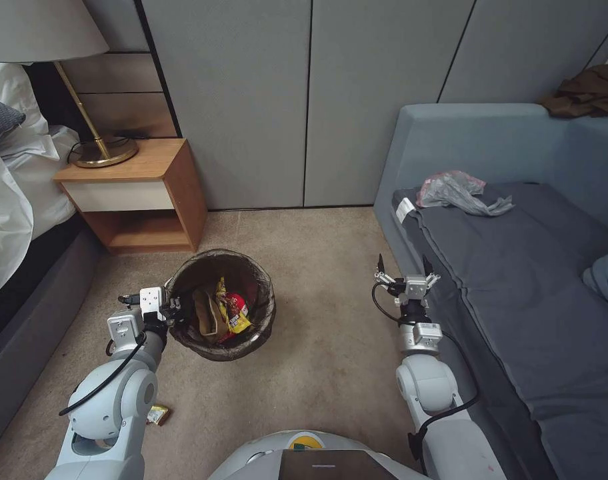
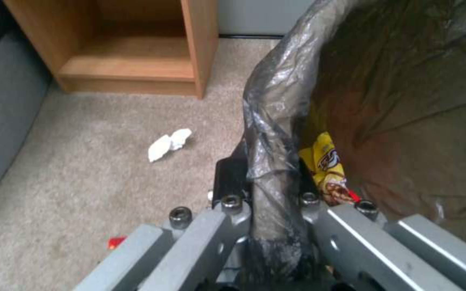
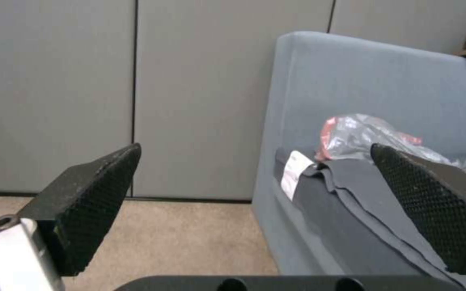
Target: Pick up the trash bin, then pick up the garbage from the floor and place it into the trash bin.
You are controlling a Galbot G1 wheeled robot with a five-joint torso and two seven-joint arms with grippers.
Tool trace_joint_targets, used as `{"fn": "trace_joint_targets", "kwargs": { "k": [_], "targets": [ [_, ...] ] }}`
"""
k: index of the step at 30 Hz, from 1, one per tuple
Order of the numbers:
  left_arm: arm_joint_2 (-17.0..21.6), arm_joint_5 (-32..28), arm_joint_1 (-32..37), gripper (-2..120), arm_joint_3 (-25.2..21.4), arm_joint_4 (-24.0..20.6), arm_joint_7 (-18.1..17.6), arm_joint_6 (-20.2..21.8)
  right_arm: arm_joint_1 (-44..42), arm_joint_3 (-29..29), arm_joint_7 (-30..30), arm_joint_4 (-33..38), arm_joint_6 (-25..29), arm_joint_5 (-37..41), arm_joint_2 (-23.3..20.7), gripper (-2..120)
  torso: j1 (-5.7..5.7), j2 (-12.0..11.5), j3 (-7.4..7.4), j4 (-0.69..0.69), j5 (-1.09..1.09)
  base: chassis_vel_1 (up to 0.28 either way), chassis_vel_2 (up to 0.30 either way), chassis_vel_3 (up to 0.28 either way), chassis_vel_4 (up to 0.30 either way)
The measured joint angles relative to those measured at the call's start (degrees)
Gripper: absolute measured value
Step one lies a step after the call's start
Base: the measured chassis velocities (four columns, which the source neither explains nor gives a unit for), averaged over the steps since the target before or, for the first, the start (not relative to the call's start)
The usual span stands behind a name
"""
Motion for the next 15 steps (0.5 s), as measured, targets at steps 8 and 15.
{"fn": "trace_joint_targets", "kwargs": {
  "k": [8,15],
  "targets": [
    [-0.09,0.19,-0.16,0,-0.15,0.31,0.35,-0.18,-0.02,-0.04,0.06,-0.28,0.00,0.00,0.13,100,0.00,0.00,-0.01,0.00,0.00,-0.085,0.074,0.076,-0.074],
    [-0.13,0.30,-0.23,0,-0.16,0.59,0.40,-0.31,0.04,-0.09,0.14,-0.55,-0.01,-0.02,0.09,100,0.00,0.00,0.00,0.00,0.00,-0.070,0.077,0.074,-0.083]
  ]
}}
